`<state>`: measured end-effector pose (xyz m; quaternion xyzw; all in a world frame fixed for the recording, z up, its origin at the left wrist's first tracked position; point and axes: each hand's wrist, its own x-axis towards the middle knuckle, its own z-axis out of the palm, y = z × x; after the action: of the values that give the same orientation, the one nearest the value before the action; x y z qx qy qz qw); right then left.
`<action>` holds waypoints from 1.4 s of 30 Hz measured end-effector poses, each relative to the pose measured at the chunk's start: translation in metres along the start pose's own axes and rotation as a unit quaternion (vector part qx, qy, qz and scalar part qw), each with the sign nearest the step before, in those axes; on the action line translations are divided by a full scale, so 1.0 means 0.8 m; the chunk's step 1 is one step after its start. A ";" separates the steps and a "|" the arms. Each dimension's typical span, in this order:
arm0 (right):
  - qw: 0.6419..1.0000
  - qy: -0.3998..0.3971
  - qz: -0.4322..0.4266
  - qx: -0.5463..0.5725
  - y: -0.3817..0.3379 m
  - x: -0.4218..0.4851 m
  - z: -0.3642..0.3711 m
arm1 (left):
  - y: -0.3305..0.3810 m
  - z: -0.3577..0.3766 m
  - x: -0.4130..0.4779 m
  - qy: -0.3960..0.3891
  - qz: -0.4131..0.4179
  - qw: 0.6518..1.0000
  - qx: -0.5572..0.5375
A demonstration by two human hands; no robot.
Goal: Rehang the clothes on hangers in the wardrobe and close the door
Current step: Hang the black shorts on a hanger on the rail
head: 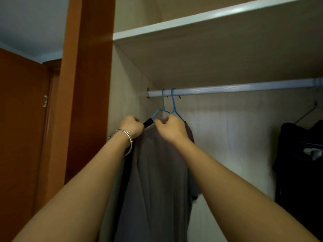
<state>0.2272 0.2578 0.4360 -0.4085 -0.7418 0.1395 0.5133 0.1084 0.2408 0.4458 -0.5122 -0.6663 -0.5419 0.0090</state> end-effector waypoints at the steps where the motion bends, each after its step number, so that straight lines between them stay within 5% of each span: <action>1: 1.000 -0.003 0.024 0.014 -0.005 0.010 0.010 | 0.001 0.001 0.004 -0.020 0.005 1.000 0.011; 8: 0.992 -0.064 0.103 -0.025 0.001 0.036 0.016 | 0.006 0.017 0.010 -0.096 0.069 0.988 0.100; 14: 0.989 -0.013 0.076 -0.122 0.029 0.032 -0.040 | 0.032 0.047 -0.006 -0.071 0.148 0.968 0.189; 28: 0.995 0.014 0.077 -0.056 0.034 0.020 -0.052 | 0.061 0.051 -0.034 -0.020 0.184 0.913 0.364; 42: 0.996 -0.008 0.081 -0.037 0.041 0.000 -0.064 | 0.037 0.049 -0.055 0.002 0.215 0.920 0.329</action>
<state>0.2870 0.2677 0.4375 -0.4850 -0.7150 0.1565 0.4787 0.1713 0.2361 0.4259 -0.6103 -0.6810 -0.2779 0.2943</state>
